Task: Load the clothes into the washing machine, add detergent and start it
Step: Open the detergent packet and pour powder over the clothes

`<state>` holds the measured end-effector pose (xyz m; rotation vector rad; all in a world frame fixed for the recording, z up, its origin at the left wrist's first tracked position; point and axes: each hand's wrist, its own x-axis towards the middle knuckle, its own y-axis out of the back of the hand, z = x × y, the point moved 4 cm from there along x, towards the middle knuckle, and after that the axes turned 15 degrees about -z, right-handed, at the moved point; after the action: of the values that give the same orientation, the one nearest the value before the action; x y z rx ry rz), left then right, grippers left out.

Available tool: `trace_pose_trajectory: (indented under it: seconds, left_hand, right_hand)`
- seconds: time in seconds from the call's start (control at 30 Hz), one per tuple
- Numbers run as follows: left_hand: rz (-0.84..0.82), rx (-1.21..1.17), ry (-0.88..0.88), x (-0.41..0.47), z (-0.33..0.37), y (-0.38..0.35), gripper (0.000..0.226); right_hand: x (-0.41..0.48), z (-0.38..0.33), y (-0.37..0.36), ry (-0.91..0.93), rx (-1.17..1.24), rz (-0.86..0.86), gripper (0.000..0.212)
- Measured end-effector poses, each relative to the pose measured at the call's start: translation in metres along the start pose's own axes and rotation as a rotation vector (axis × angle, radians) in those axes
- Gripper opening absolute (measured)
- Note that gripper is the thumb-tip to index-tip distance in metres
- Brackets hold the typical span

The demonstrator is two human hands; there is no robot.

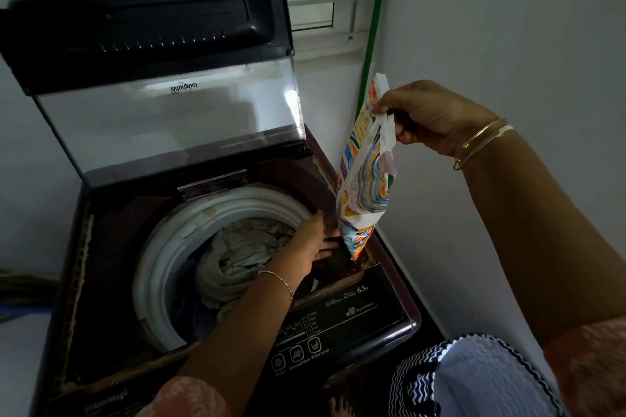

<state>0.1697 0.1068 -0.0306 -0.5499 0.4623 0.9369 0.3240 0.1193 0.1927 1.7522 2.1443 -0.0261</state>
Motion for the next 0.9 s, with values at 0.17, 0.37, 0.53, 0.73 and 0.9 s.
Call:
trace_pose_trajectory:
  seconds: [0.17, 0.37, 0.53, 0.73, 0.9]
  left_hand:
    - [0.031, 0.121, -0.114, -0.007, 0.006, 0.007, 0.04]
    - [0.108, -0.012, -0.413, -0.049, 0.045, 0.017, 0.029]
    - [-0.112, 0.116, -0.851, -0.091, 0.074, 0.01, 0.074]
    - [0.268, 0.356, -0.786, -0.091, 0.072, 0.023, 0.064]
    - [0.512, 0.618, -0.775, -0.089, 0.074, 0.05, 0.043]
  right_hand:
    - [0.002, -0.003, -0.003, 0.017, 0.019, -0.001, 0.015]
    - [0.008, -0.006, -0.02, 0.074, 0.1, -0.002, 0.017]
    - [0.02, -0.006, -0.045, 0.095, 0.231, 0.001, 0.019]
    - [0.036, -0.004, -0.076, 0.082, 0.323, -0.026, 0.021]
    - [0.048, 0.001, -0.097, 0.052, 0.266, -0.059, 0.022]
